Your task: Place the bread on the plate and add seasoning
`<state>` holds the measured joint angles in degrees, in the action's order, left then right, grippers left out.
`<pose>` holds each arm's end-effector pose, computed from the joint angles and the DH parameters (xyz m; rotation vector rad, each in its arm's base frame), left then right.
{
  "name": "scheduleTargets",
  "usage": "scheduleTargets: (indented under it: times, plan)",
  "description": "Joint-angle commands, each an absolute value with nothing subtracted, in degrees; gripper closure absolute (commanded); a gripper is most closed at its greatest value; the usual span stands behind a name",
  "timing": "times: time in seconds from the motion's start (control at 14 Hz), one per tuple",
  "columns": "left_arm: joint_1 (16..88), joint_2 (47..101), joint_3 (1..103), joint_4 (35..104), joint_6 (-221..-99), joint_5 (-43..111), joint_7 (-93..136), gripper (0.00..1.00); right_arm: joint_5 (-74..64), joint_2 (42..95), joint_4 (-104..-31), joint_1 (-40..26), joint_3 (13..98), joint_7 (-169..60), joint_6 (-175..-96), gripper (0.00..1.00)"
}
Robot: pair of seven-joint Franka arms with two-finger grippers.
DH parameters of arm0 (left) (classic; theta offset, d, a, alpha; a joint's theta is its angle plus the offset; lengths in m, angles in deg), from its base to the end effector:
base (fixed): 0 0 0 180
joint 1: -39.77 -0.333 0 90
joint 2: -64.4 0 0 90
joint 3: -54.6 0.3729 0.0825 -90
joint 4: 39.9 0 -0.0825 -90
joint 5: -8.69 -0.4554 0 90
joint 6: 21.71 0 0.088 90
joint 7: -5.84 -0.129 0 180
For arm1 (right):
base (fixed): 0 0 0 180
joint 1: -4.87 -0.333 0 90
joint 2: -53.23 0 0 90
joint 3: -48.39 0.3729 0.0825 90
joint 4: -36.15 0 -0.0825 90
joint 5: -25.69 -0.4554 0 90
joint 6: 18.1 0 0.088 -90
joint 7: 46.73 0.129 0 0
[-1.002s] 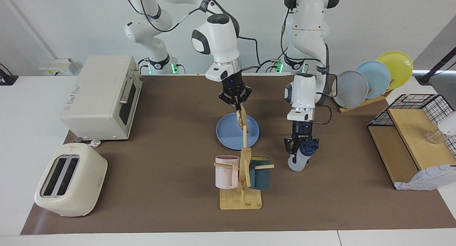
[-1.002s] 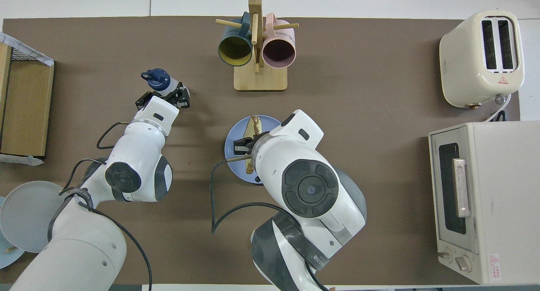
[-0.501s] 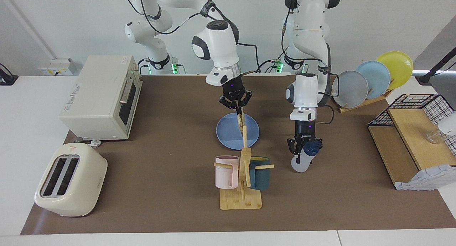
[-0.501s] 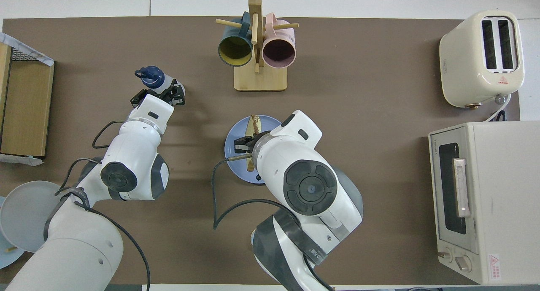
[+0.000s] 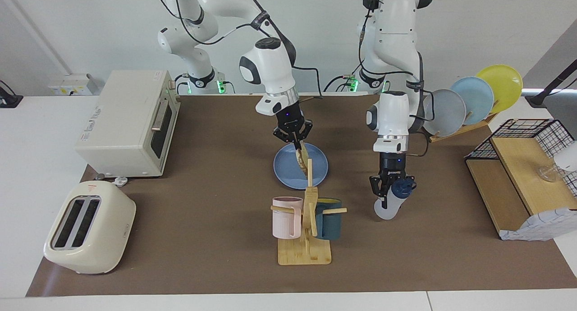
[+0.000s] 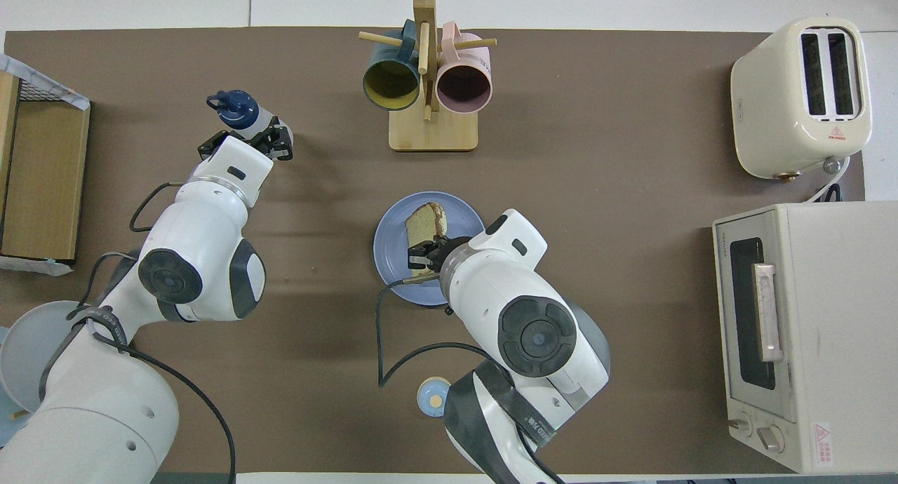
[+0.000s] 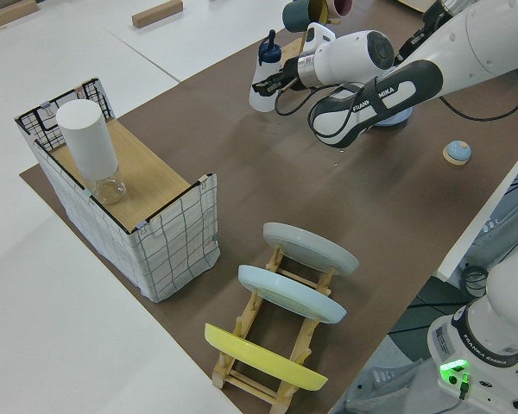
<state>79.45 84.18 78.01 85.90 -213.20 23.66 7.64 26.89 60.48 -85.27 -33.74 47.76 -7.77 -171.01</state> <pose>0.6585 -0.1754 0.3203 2.8053 -0.0764 1.2487 0.5271 0.4123 0.3909 -2.8489 0.0002 -0.4922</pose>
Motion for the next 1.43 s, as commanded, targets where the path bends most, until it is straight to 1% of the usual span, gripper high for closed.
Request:
scheduleTargets:
  times: [0.0, 0.29, 0.5, 0.57, 0.64, 0.72, 0.86, 1.15, 1.36]
  plan:
    - [78.8, 79.8, 78.3, 85.1, -205.7, 24.1, 1.4, 1.00, 26.1, 57.5, -89.8, -32.0, 47.9, -7.0, -171.7, 1.00]
    - [76.6, 74.5, 78.2, 82.1, -190.1, 22.9, -7.2, 1.00, 26.1, 56.5, -92.9, -30.8, 47.9, -6.9, -171.9, 1.00]
    - [74.8, 69.5, 78.2, 81.6, -179.8, 21.0, -13.4, 1.00, 26.1, 56.3, -93.0, -30.8, 47.9, -6.4, -172.0, 1.00]
    - [74.4, 67.8, 78.2, 81.5, -176.5, 21.0, -16.2, 1.00, 26.1, 56.3, -93.1, -30.8, 47.9, -5.8, -171.9, 0.94]
    - [74.1, 66.1, 78.2, 81.6, -173.1, 21.0, -18.9, 1.00, 26.1, 56.2, -93.2, -30.8, 47.9, -5.1, -171.9, 0.66]
    - [74.0, 64.3, 78.2, 81.5, -169.5, 21.0, -21.6, 1.00, 26.1, 56.2, -93.2, -31.0, 47.9, -4.6, -171.9, 0.01]
    - [72.6, 61.2, 78.2, 81.5, -163.0, 20.9, -26.6, 1.00, 26.1, 56.3, -92.9, -30.8, 47.9, -4.9, -172.0, 0.00]
    - [72.6, 56.4, 78.2, 81.1, -151.2, 18.4, -34.0, 1.00, 26.2, 56.5, -92.4, -29.5, 47.9, -6.7, -171.6, 0.00]
    - [72.7, 54.5, 77.6, 80.2, -143.2, 16.8, -39.8, 1.00, 26.2, 57.0, -90.2, -29.3, 47.9, -6.6, -171.6, 0.00]
